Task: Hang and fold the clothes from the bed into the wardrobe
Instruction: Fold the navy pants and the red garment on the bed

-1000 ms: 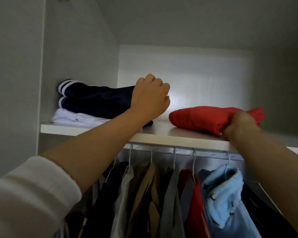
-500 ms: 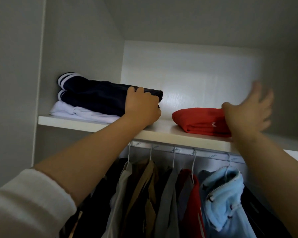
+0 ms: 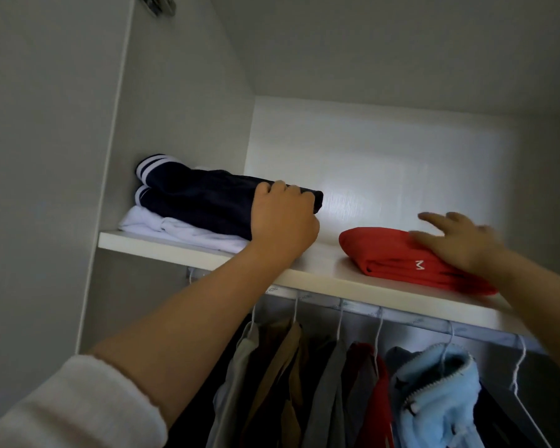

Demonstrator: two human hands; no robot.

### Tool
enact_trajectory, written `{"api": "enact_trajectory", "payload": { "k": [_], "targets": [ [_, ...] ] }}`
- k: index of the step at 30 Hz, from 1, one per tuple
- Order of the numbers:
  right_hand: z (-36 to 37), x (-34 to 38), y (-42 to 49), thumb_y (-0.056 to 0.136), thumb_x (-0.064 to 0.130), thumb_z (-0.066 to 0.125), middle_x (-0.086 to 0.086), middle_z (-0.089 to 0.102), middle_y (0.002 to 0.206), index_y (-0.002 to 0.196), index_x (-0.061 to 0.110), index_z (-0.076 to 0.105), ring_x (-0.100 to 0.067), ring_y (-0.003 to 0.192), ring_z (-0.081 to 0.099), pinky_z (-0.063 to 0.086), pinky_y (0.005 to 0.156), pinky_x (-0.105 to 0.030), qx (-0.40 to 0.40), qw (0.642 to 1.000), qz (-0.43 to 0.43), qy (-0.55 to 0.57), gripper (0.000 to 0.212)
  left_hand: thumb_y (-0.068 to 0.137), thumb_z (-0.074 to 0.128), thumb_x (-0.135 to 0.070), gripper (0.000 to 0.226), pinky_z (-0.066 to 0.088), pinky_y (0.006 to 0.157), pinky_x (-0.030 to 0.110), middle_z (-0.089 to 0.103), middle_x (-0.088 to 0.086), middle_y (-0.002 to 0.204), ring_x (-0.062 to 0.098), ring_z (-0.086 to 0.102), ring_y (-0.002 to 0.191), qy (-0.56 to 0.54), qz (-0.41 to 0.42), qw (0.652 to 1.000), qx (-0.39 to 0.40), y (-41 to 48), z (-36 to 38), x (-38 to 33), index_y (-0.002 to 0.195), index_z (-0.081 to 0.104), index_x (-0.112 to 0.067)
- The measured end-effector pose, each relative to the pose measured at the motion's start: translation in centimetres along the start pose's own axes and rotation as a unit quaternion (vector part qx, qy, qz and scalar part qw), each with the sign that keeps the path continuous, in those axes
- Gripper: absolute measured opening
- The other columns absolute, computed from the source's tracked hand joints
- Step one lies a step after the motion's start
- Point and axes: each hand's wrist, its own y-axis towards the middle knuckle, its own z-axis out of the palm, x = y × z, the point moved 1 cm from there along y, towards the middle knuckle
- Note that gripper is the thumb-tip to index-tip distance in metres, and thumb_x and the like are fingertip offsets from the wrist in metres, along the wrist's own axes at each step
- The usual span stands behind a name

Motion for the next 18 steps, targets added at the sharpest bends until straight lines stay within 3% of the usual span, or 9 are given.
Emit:
{"api": "enact_trajectory", "payload": {
  "k": [3, 5, 7, 10, 18],
  "targets": [
    [1.9, 1.5, 0.4, 0.096, 0.052, 0.03, -0.006, 0.025, 0.154, 0.147, 0.025, 0.026, -0.025, 0.141, 0.025, 0.012, 0.117, -0.038, 0.184, 0.976, -0.032, 0.113, 0.058, 0.082, 0.052, -0.023, 0.022, 0.032, 0.102, 0.044, 0.066, 0.004, 0.112, 0.026, 0.053, 0.117, 0.005, -0.049, 0.986, -0.157, -0.1, -0.6, 1.0, 0.094, 0.07, -0.016],
    [2.3, 2.8, 0.6, 0.097, 0.049, 0.027, -0.004, 0.025, 0.154, 0.148, 0.022, 0.024, -0.023, 0.14, 0.026, 0.013, 0.117, -0.036, 0.218, 0.969, -0.051, 0.101, 0.057, 0.086, 0.046, -0.025, 0.027, 0.021, 0.108, 0.047, 0.063, 0.003, 0.118, 0.025, 0.046, 0.124, -0.026, -0.106, 0.989, -0.102, -0.1, -0.4, 1.8, 0.101, 0.068, -0.017],
    [2.8, 4.6, 0.6, 0.098, 0.048, 0.026, -0.003, 0.024, 0.154, 0.148, 0.023, 0.025, -0.022, 0.14, 0.026, 0.014, 0.116, -0.035, 0.22, 0.968, -0.067, 0.098, 0.056, 0.089, 0.039, -0.027, 0.031, 0.014, 0.108, 0.045, 0.064, 0.001, 0.11, 0.023, 0.047, 0.115, -0.063, -0.155, 0.985, -0.045, -0.1, 0.3, 2.0, 0.104, 0.065, -0.018],
    [4.0, 8.1, 0.6, 0.098, 0.049, 0.027, -0.006, 0.023, 0.155, 0.147, 0.021, 0.024, -0.025, 0.14, 0.026, 0.016, 0.115, -0.037, 0.202, 0.971, -0.073, 0.103, 0.057, 0.09, 0.037, -0.027, 0.031, 0.015, 0.107, 0.042, 0.065, 0.0, 0.096, 0.022, 0.051, 0.1, -0.074, -0.175, 0.98, -0.056, -0.2, 0.5, 2.0, 0.099, 0.065, -0.018],
    [5.5, 11.6, 0.3, 0.1, 0.045, 0.022, -0.014, 0.027, 0.152, 0.147, 0.012, 0.024, -0.03, 0.137, 0.031, 0.023, 0.111, -0.037, 0.174, 0.98, -0.055, 0.078, 0.058, 0.09, 0.036, -0.026, 0.031, 0.017, 0.103, 0.039, 0.064, 0.001, 0.092, 0.021, 0.049, 0.094, -0.074, -0.17, 0.981, -0.054, -0.3, 0.7, 2.0, 0.098, 0.064, -0.017]
  ]
}}
